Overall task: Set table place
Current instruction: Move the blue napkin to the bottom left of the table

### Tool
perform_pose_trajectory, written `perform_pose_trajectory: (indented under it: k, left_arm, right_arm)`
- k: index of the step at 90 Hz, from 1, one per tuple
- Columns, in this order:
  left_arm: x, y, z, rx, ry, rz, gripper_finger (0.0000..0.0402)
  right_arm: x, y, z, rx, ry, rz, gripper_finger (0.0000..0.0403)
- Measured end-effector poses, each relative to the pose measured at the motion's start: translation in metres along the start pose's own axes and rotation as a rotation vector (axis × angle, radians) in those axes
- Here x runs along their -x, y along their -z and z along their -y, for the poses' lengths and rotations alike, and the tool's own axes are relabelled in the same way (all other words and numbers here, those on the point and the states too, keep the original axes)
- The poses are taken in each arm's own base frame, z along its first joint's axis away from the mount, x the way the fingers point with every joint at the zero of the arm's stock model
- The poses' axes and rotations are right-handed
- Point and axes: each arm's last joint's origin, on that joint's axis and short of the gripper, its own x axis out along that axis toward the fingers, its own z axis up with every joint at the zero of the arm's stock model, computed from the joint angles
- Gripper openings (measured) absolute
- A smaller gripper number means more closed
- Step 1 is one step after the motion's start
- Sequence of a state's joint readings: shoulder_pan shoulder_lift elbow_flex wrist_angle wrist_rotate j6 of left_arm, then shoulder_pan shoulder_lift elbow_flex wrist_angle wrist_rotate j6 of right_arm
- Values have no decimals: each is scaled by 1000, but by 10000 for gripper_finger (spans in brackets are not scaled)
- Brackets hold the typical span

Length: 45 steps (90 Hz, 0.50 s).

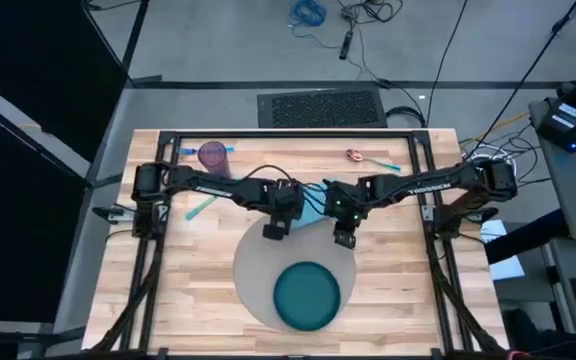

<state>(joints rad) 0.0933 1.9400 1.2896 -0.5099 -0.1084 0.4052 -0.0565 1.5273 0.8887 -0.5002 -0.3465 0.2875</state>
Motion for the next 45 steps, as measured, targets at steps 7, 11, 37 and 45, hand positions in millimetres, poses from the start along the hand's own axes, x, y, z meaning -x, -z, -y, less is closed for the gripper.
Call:
perform_pose_trajectory:
  k: [7, 11, 37, 45]
  left_arm:
    - [0, -1, 0, 1, -5, 8, 0]
    - [0, -1, 0, 0, -4, 8, 0]
    - [-6, 2, 2, 3, 9, -23, 0]
    - [-13, 5, 4, 0, 20, -49, 0]
  right_arm:
    - [-9, 6, 1, -20, -3, -16, 0]
    - [-13, 9, 3, -29, -2, -14, 0]
    - [-29, 13, 10, -59, -15, -14, 0]
    - [-33, 14, 11, -63, -17, -32, 0]
